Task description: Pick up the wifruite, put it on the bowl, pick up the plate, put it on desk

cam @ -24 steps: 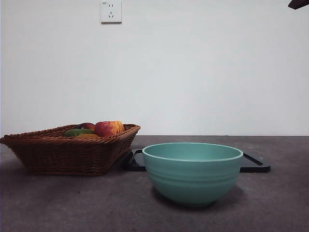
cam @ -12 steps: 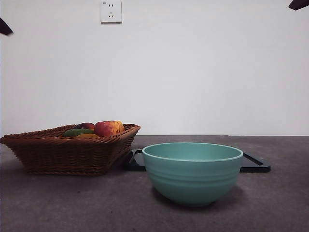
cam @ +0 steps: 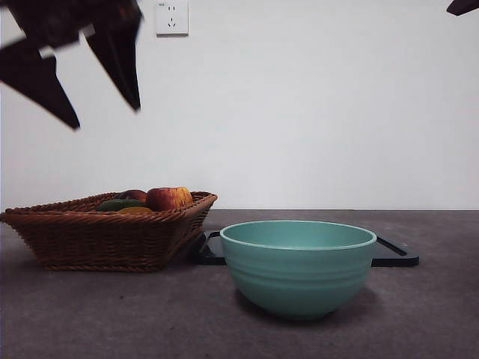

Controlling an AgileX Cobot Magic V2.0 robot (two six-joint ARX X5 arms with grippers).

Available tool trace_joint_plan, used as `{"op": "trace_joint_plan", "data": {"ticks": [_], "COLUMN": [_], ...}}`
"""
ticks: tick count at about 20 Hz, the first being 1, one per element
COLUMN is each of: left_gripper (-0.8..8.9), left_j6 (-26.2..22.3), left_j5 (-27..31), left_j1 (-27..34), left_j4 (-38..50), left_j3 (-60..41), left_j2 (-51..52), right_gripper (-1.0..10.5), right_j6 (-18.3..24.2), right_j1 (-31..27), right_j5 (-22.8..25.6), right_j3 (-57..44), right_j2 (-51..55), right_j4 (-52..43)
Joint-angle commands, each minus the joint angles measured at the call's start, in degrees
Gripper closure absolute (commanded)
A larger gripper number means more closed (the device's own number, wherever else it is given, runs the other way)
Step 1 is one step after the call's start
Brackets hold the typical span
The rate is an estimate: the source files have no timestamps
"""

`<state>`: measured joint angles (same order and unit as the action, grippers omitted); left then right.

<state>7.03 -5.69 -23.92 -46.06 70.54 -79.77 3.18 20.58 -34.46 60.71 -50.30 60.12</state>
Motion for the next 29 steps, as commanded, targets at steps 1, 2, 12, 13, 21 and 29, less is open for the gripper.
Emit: {"op": "trace_joint_plan", "data": {"ticks": [1, 2, 12, 13, 21, 29], "left_gripper": [3.79, 3.8, 3.8, 3.8, 6.1, 6.09], "left_j6": [0.4, 0.4, 0.4, 0.4, 1.9, 2.8], "left_j5": [1.9, 1.9, 3.2, 3.2, 3.1, 2.2], "left_j1": [-0.4, -0.4, -0.4, -0.4, -0.5, -8.4], "left_j4": [1.9, 2.8, 12.7, 13.1, 12.7, 8.4], "left_j3": [1.2, 1.2, 1.2, 1.2, 1.2, 1.2], "left_j2": [-4.9, -7.2, -21.8, -22.4, -22.8, -4.3], "right_gripper": [5.4, 5.4, 5.4, 5.4, 5.4, 5.4], "right_j6": [0.3, 0.3, 0.3, 0.3, 0.3, 0.3], "right_j1": [0.3, 0.3, 0.3, 0.3, 0.3, 0.2], "right_j5": [0.0, 0.1, 0.4, 0.4, 0.4, 0.8], "right_j3": [0.9, 0.9, 0.9, 0.9, 0.9, 0.9], "right_j2": [-0.5, -0.5, -0.5, -0.5, -0.5, -0.5], "right_j4": [-0.5, -0.5, -0.5, -0.5, -0.5, -0.5]}}
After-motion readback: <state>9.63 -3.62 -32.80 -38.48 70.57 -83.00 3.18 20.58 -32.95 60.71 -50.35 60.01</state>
